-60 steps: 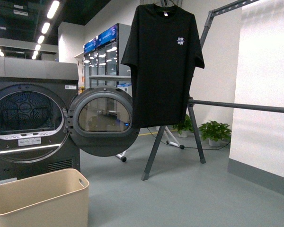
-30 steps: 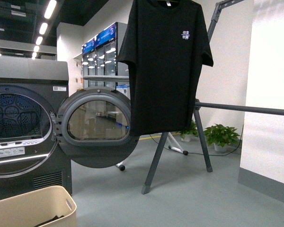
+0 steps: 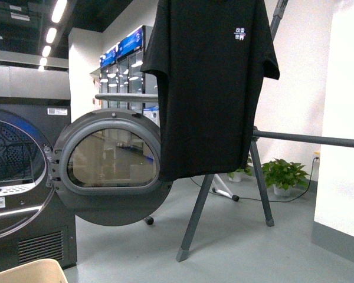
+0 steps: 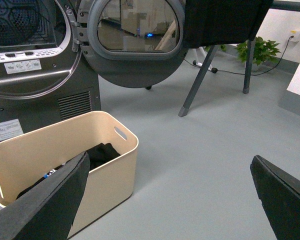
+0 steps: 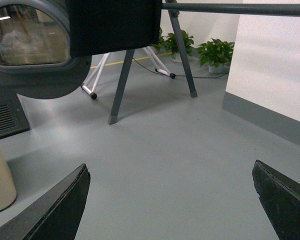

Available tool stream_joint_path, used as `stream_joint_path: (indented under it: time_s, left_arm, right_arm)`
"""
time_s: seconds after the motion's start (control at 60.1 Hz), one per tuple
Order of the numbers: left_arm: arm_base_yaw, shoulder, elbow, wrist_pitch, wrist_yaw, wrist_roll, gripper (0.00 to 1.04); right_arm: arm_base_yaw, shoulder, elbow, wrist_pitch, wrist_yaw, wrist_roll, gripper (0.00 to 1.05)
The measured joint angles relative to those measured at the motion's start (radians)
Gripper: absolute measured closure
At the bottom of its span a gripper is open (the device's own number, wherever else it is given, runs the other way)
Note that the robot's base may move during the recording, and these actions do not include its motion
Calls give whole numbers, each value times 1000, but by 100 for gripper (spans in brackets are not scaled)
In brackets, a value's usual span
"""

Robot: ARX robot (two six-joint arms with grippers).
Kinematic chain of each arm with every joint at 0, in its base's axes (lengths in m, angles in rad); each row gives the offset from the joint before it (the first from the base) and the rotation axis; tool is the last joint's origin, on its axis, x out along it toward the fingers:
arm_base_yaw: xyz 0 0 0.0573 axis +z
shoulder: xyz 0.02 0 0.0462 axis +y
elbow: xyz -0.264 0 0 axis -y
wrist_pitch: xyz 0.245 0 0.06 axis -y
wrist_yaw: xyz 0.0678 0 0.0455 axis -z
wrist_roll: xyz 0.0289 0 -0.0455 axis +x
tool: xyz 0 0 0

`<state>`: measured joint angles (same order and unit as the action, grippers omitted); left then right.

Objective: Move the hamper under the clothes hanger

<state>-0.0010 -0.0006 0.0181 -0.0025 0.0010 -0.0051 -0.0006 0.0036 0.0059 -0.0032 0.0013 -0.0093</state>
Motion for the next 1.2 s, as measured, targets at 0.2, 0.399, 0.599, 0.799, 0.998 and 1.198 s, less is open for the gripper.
stream_joint_path:
  time_s: [0.2,0.399,0.599,0.799,0.998,1.198]
  left_arm:
    - [0,0,0,-1,-2,0,7]
    - [0,0,0,0,0,0,7]
    - [0,1,0,0,-1,0,7]
    - [0,1,0,0,0,0,7]
    - [0,3,0,0,-1,0,7]
    - [0,1,0,0,-1,0,7]
  right_arm:
    - [0,0,0,1,-3,0,8]
    - [0,0,0,0,-3,0,8]
    - [0,0,0,0,-3,0,8]
    - [0,0,0,0,-3,0,8]
    - [0,0,0,0,-2,0,8]
    - [0,0,0,0,-3,0,8]
